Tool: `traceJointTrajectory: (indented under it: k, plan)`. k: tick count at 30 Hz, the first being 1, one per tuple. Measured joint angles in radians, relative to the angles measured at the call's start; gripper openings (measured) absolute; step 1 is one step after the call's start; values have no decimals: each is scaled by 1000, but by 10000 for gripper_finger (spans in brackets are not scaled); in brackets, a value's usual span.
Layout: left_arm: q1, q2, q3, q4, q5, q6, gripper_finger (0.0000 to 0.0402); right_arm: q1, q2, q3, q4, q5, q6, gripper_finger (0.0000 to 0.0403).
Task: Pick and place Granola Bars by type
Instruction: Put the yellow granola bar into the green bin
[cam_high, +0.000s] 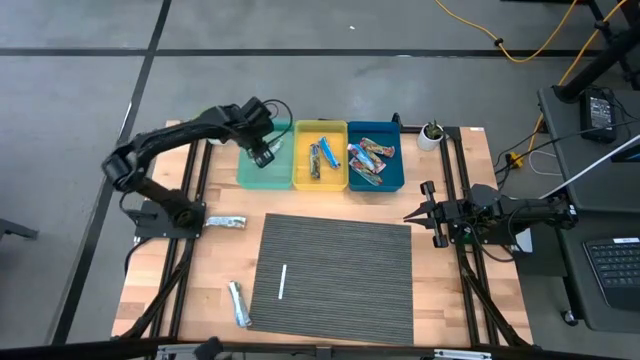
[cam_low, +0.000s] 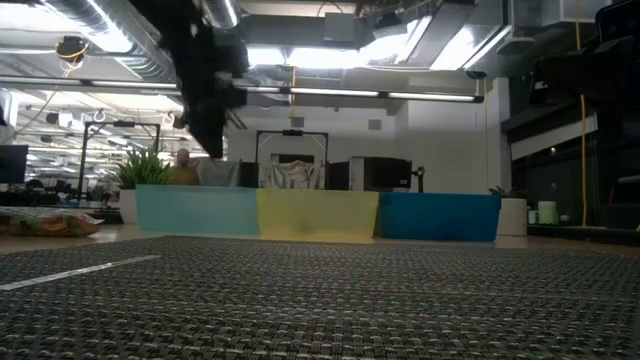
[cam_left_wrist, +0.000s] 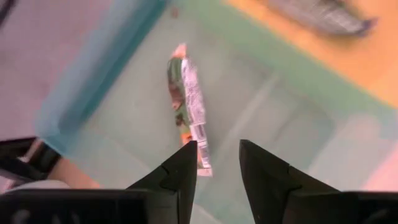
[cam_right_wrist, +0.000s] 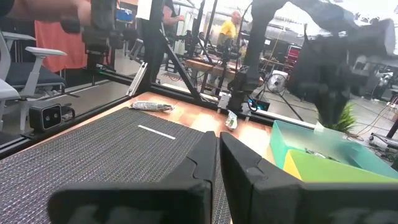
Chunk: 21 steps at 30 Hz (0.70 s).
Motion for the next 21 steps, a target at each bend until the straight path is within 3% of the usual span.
traceJointTrajectory:
  k: [7,12,21]
  plan:
    - [-122,-210,4,-247,44,-67,114,0,0,0,0,0,0,26]
    - [-236,-319,4,-429,44,-201,113,0,0,0,0,0,0,25]
    - [-478,-395,3,-504,44,-394,111,0,0,0,0,0,0,25]
